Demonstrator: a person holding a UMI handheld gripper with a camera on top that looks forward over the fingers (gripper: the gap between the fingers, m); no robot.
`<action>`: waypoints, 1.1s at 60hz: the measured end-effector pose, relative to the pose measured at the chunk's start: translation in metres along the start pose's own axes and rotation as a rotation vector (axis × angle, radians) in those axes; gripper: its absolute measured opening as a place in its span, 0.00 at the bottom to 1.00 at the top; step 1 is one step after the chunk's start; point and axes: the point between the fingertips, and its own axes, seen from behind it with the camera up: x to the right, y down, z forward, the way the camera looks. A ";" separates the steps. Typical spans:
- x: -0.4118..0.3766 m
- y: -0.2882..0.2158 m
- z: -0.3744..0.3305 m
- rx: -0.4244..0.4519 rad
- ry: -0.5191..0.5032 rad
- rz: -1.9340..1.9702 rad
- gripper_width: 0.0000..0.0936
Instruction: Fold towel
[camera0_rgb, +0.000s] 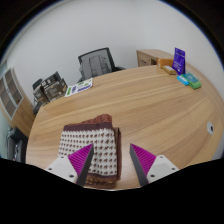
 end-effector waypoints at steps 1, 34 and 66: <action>0.003 0.001 -0.001 0.002 0.003 -0.012 0.85; -0.045 -0.004 -0.195 0.170 0.000 -0.267 0.91; -0.068 0.069 -0.348 0.255 0.065 -0.280 0.92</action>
